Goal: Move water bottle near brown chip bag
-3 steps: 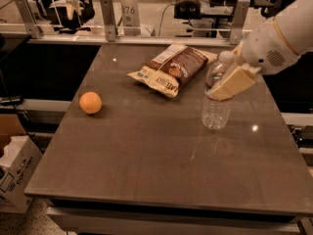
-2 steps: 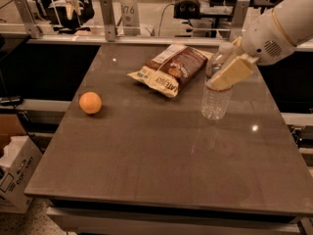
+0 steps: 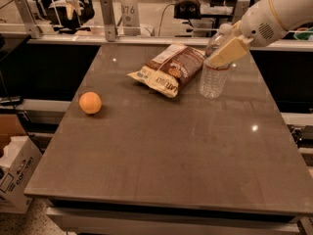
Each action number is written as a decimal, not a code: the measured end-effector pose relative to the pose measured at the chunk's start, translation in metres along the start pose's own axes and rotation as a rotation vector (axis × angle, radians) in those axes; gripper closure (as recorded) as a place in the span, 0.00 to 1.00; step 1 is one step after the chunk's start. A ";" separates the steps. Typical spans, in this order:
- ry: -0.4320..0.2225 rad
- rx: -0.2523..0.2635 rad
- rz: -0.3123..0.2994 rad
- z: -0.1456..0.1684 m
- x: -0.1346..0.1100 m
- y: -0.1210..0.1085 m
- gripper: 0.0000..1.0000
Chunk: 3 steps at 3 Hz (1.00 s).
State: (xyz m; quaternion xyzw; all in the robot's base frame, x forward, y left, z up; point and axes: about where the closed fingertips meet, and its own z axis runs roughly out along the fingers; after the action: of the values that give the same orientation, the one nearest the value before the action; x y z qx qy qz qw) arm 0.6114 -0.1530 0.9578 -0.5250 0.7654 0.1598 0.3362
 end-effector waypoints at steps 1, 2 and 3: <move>-0.010 0.015 0.003 0.009 -0.002 -0.021 1.00; -0.008 0.020 0.007 0.020 0.000 -0.034 1.00; -0.004 0.015 0.009 0.031 0.003 -0.042 0.84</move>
Offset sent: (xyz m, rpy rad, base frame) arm 0.0552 -0.0069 -0.0156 0.0016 -0.0193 -0.0320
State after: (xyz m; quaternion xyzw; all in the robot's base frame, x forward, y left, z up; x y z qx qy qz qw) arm 0.6600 -0.1531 0.9377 -0.5186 0.7683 0.1567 0.3409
